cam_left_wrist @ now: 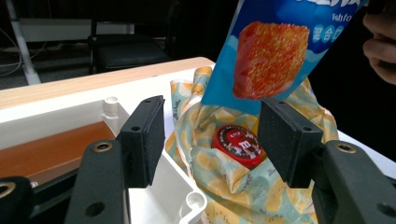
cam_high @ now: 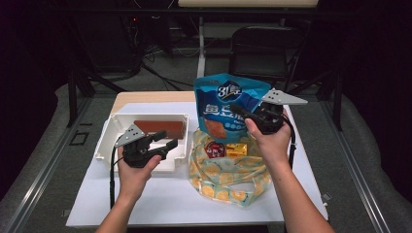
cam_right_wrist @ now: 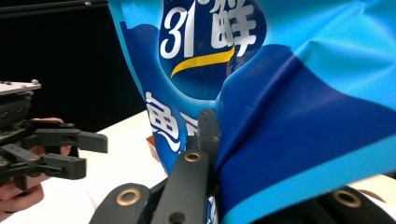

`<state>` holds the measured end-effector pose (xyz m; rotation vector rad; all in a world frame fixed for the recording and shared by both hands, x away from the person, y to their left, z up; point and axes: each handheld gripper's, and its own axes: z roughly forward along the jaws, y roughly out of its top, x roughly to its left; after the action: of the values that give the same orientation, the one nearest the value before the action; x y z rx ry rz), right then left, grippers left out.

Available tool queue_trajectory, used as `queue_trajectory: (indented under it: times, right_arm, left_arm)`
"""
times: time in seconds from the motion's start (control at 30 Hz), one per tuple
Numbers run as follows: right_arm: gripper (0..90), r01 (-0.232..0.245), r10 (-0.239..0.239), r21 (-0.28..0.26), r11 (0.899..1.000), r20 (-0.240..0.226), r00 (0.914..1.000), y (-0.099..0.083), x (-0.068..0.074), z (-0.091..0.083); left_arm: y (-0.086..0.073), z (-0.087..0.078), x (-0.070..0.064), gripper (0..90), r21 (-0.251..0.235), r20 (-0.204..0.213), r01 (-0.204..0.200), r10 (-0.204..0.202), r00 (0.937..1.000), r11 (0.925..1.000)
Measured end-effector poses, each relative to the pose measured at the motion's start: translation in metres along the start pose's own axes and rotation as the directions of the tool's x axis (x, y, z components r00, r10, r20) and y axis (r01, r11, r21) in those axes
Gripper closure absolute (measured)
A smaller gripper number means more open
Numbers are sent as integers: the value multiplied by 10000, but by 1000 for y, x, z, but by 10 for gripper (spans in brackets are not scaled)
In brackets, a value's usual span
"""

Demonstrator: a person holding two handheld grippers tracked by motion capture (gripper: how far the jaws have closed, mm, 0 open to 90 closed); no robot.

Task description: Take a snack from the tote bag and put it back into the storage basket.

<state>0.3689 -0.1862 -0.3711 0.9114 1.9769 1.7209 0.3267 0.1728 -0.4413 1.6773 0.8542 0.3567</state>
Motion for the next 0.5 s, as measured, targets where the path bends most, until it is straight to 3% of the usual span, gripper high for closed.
queue_trajectory:
  times: [0.5]
  right_arm:
    - [900,183,-175,123,9998,-692,9975,0,32,28]
  left_arm:
    - [21,-5,-2,397,-524,109,-293,299,9995,9982]
